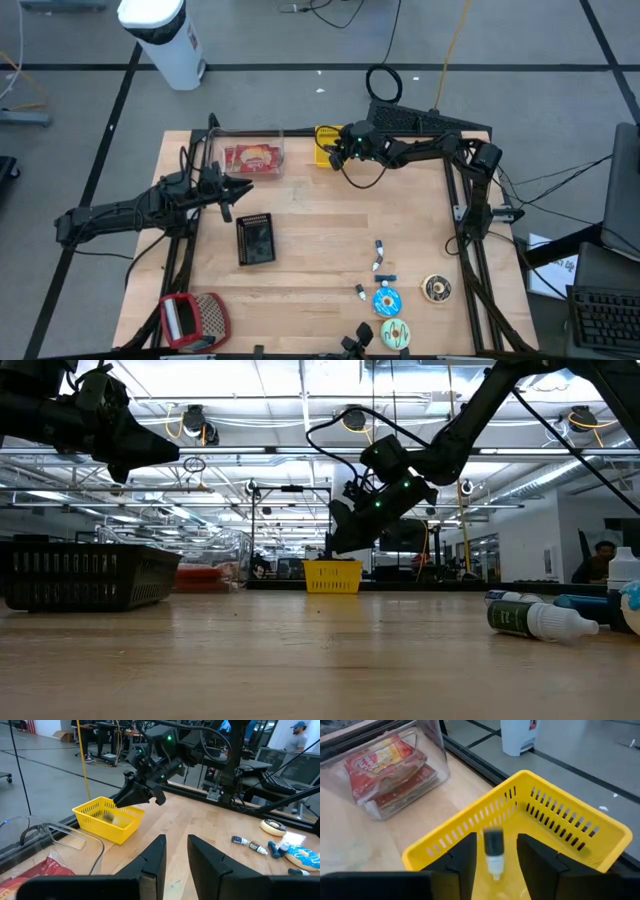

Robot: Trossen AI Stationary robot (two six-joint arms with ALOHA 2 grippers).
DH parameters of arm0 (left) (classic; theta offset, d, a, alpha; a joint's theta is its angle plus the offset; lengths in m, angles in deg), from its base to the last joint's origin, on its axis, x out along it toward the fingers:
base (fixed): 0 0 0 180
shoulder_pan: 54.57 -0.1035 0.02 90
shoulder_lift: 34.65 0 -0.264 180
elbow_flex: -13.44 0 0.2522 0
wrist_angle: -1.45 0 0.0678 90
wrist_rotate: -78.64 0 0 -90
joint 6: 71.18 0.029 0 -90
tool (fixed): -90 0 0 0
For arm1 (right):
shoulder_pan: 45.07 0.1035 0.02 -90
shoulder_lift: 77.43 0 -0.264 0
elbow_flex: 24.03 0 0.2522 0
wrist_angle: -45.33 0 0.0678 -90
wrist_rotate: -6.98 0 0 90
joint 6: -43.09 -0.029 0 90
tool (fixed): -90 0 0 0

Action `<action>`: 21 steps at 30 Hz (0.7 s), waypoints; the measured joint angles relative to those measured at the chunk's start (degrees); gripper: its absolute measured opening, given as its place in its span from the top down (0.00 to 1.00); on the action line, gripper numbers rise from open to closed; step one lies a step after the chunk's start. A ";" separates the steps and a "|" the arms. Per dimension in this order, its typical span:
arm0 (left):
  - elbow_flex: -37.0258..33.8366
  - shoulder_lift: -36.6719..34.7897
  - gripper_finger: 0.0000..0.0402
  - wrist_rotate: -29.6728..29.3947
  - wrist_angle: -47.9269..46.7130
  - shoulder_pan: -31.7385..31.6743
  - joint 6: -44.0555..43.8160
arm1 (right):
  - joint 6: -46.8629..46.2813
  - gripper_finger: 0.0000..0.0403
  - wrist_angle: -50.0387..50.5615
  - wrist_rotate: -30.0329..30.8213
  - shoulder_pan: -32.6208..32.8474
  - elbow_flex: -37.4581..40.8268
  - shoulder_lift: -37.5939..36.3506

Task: Pick & Place Food Item
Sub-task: Put the violet food coloring bottle into the yellow bin

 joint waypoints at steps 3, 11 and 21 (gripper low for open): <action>0.00 0.01 0.80 0.02 0.01 0.01 -0.02 | -0.89 0.63 0.46 -1.24 0.02 0.00 -0.52; 0.00 0.00 0.80 0.01 0.01 -0.01 0.00 | 4.00 0.59 13.02 -12.23 5.36 0.02 -12.36; 0.00 0.01 0.80 0.02 0.01 0.01 0.00 | 0.67 0.61 51.47 -5.70 24.11 0.00 -30.77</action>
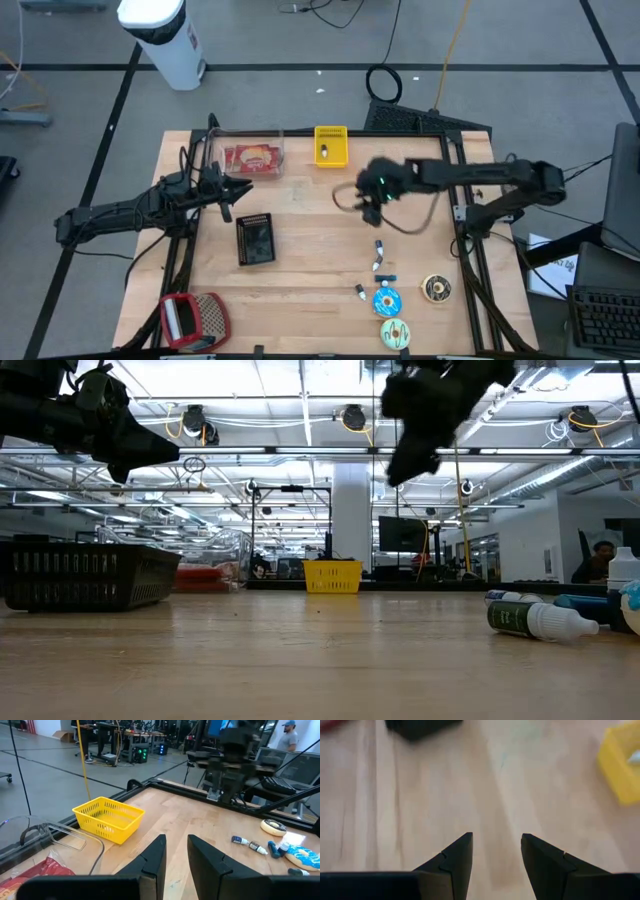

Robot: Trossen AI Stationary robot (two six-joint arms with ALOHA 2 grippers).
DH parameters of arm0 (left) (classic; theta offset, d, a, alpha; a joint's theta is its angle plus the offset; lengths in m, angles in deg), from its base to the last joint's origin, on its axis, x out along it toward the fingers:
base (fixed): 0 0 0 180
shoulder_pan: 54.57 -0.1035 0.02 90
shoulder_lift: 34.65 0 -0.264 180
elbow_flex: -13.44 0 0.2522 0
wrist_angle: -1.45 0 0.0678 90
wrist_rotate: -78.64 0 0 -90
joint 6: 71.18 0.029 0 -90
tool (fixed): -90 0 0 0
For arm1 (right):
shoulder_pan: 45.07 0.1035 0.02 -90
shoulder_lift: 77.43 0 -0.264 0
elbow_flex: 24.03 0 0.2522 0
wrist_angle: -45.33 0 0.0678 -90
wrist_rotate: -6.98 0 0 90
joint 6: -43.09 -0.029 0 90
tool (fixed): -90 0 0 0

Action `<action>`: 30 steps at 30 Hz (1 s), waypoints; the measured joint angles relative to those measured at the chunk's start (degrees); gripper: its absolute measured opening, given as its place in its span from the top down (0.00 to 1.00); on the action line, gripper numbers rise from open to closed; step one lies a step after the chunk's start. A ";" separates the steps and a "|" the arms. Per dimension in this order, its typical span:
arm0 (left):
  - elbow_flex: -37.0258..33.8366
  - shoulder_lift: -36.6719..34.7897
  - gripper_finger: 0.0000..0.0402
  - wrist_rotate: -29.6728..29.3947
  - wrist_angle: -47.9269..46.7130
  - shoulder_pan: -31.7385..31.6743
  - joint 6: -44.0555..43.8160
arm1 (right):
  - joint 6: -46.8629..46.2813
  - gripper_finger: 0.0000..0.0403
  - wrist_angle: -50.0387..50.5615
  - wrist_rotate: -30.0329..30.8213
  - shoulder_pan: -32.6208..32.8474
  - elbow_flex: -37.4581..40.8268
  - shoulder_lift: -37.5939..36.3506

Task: Pick & Place Food Item
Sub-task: Put the violet food coloring bottle into the yellow bin

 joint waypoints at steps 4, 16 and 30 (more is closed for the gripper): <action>0.00 0.00 0.80 0.00 0.00 0.00 0.00 | -3.45 0.61 5.02 4.75 9.24 1.60 -3.12; 0.00 0.00 0.80 0.01 -0.02 -0.02 0.00 | -9.25 0.61 -3.79 5.35 31.95 14.43 -5.09; 0.00 0.00 0.80 0.02 -0.02 -0.02 0.00 | -11.59 0.62 -20.27 14.67 43.58 24.05 0.16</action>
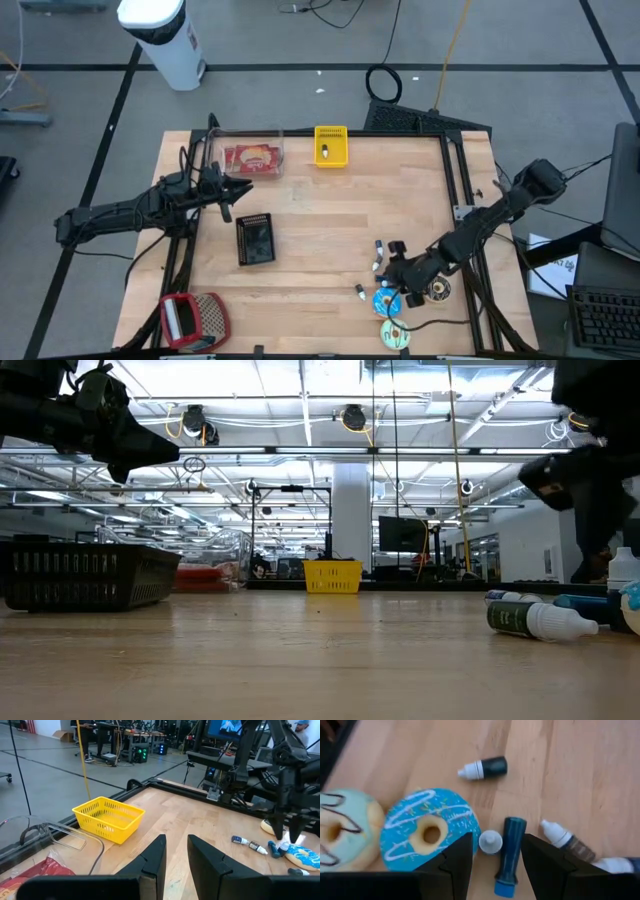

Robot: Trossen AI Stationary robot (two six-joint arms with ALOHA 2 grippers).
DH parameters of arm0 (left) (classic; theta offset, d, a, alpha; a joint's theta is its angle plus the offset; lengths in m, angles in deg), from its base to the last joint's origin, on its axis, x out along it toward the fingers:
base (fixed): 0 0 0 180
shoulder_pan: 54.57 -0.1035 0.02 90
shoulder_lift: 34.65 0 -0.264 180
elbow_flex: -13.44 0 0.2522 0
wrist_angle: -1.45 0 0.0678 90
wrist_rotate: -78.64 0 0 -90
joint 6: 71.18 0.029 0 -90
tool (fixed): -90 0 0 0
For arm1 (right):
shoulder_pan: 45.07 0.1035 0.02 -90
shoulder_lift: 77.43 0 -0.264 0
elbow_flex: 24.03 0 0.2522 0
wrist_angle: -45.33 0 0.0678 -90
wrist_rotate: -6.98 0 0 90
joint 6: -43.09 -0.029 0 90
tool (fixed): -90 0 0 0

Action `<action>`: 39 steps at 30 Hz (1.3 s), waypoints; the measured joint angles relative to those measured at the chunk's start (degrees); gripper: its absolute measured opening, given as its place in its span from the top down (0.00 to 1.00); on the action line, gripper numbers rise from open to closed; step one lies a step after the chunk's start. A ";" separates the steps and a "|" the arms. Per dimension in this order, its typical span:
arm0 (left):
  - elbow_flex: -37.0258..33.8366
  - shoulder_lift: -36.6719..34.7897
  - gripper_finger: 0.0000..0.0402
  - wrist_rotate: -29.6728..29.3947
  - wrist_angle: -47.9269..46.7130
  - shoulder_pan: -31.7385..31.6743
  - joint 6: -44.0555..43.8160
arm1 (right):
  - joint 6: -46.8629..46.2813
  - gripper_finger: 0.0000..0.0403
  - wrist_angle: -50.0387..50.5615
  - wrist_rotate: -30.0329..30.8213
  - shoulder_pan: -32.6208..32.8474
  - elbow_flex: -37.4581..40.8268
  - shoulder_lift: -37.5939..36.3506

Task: Pick & Place Food Item
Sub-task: Put the violet food coloring bottle into the yellow bin

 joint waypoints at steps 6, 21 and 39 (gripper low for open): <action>0.00 -0.02 0.80 0.00 0.02 0.02 0.00 | -0.16 0.62 -1.69 -0.20 -0.02 0.54 1.86; 0.00 -0.02 0.80 -0.02 0.01 0.01 0.00 | 0.43 0.84 -5.71 -3.05 -1.21 2.21 1.91; 0.00 0.00 0.80 -0.02 0.00 0.00 0.00 | 9.50 0.90 -7.67 -0.11 -5.15 3.34 -4.19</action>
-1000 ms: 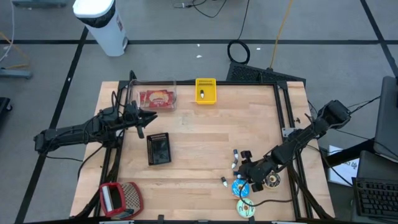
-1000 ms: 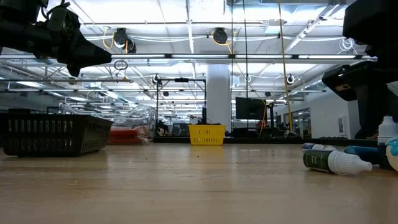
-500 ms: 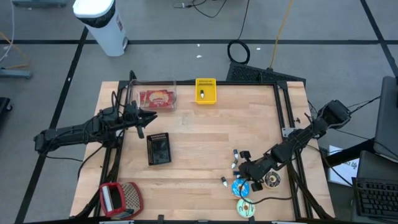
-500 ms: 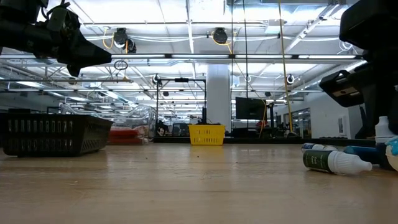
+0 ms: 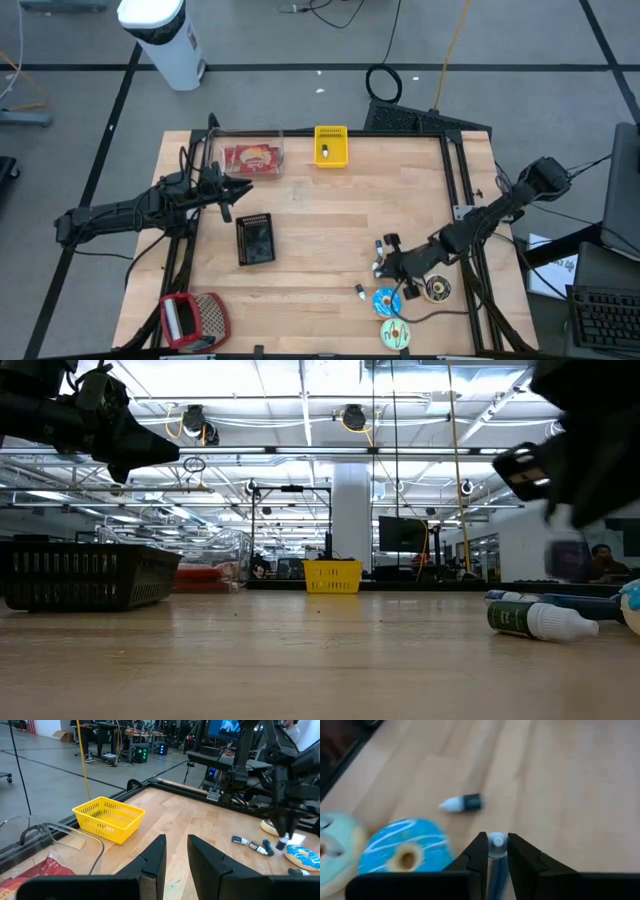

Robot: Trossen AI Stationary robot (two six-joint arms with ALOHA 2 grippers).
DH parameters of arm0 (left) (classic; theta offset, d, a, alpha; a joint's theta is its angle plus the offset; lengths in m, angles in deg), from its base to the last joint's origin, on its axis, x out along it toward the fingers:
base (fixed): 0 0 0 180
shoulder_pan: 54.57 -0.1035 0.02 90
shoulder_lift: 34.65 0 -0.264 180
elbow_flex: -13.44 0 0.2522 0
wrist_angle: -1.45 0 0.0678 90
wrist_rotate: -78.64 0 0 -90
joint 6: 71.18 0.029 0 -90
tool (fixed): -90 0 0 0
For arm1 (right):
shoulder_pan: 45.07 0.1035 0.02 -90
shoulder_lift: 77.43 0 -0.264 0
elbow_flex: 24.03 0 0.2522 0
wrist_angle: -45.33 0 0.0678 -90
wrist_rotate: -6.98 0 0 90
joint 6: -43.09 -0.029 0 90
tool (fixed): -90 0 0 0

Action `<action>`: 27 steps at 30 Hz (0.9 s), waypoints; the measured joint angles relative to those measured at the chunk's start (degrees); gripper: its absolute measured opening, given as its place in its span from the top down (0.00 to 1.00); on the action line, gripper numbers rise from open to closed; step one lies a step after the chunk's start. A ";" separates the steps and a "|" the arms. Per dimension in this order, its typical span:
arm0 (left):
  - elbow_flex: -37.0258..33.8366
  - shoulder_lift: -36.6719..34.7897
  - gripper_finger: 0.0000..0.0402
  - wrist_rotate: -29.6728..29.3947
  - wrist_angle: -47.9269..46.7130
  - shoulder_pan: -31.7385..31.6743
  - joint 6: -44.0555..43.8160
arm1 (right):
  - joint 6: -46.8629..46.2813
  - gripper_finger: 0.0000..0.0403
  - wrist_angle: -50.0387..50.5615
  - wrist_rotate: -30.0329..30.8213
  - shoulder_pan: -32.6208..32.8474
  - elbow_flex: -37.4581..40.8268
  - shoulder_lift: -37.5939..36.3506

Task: Pick & Place Food Item
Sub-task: Put the violet food coloring bottle into the yellow bin

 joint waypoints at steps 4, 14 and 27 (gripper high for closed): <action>0.00 0.00 0.80 0.00 0.00 0.01 0.00 | 0.40 0.90 -1.31 0.10 -6.54 0.00 -2.57; 0.00 0.00 0.80 0.00 0.00 0.00 0.00 | 5.61 0.90 -12.21 -7.10 -28.67 0.00 -3.03; 0.00 -0.01 0.80 0.00 0.01 0.00 0.00 | 5.22 0.89 -22.01 -20.92 -53.30 -8.15 3.04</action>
